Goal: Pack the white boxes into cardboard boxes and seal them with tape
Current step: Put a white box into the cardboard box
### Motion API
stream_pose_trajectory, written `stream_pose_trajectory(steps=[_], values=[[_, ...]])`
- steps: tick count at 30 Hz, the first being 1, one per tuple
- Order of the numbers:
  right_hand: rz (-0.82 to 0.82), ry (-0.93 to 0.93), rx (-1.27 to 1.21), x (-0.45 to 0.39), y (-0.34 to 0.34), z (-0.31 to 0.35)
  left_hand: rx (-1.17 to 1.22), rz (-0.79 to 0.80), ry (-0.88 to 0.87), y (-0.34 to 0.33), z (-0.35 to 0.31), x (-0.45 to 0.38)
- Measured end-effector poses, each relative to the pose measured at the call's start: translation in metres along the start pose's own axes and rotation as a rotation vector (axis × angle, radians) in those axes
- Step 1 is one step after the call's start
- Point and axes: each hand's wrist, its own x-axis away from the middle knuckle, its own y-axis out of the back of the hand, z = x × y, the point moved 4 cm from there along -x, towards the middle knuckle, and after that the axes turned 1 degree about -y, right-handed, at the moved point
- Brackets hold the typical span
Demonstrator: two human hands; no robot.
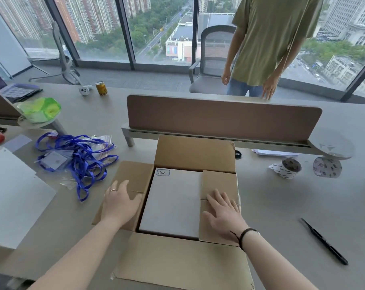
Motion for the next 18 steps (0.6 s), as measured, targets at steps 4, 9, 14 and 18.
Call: stream_pose_trajectory(steps=[4,9,14,18], values=[[-0.010,-0.002,0.111,-0.003,-0.009,-0.002,0.111,0.047,0.148,0.007,0.036,-0.013],[0.005,-0.005,0.161,-0.006,-0.010,-0.005,0.342,0.075,0.167,0.017,0.037,-0.013],[-0.003,-0.008,0.149,-0.007,-0.011,-0.005,0.265,-0.015,0.068,0.052,0.009,0.003],[-0.021,-0.015,0.135,-0.007,-0.012,-0.005,0.356,0.085,-0.216,0.056,-0.048,0.033]])
